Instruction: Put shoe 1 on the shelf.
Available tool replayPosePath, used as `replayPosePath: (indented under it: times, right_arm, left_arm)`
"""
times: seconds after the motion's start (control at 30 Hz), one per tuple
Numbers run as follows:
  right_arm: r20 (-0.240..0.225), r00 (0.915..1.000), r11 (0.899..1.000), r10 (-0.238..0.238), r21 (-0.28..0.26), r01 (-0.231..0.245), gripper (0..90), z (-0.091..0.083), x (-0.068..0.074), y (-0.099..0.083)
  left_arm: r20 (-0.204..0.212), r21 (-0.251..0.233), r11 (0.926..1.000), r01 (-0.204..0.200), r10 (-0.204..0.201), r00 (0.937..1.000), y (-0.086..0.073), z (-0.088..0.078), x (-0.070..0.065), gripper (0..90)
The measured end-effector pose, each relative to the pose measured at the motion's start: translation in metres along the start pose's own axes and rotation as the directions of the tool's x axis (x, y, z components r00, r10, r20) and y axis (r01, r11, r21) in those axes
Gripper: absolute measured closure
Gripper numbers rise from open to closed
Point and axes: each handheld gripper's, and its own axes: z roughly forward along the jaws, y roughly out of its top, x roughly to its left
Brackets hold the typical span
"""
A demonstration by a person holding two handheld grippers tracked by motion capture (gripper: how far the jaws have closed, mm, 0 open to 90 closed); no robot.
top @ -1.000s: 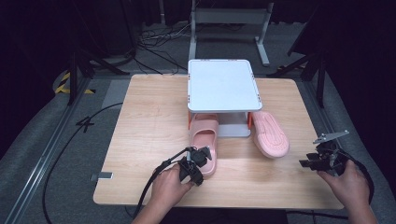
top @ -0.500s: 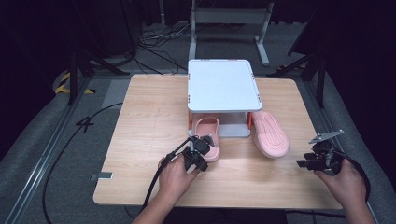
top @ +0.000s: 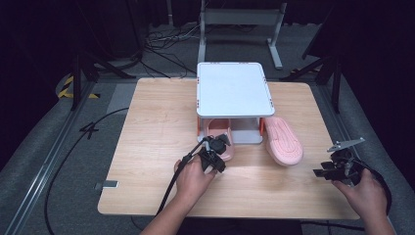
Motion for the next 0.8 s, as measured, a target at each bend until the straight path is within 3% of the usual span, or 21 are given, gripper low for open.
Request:
replayPosePath:
  times: [0.1, 0.37, 0.67, 0.7, 0.8]
  right_arm:
    - [0.001, 1.0000, 1.000, 0.009, 0.004, -0.009, 52.4, -0.001, -0.001, -0.004]
    - [0.007, 0.9998, 1.000, 0.018, 0.001, -0.018, 52.4, -0.004, 0.000, -0.009]
    - [0.008, 0.9998, 1.000, 0.021, 0.008, -0.021, 52.4, -0.004, -0.001, -0.014]
    - [0.009, 0.9997, 1.000, 0.022, 0.008, -0.022, 52.4, -0.004, -0.002, -0.014]
    - [0.010, 0.9997, 1.000, 0.024, 0.005, -0.024, 52.3, -0.005, -0.002, -0.015]
  left_arm:
    - [-0.001, -0.018, 0.9993, -0.033, 0.033, 0.9995, 0.005, 0.001, -0.006, 72.6]
    - [-0.017, -0.049, 0.9976, -0.049, 0.048, 0.9987, 0.027, 0.013, -0.006, 76.0]
    - [-0.035, -0.107, 0.9936, 0.035, -0.039, 0.9986, 0.051, 0.016, 0.005, 75.7]
    - [-0.056, -0.097, 0.9953, -0.012, 0.007, 0.9984, 0.052, 0.015, 0.011, 75.9]
    - [-0.073, -0.115, 0.9928, 0.033, -0.042, 0.9964, 0.052, 0.015, 0.020, 76.0]
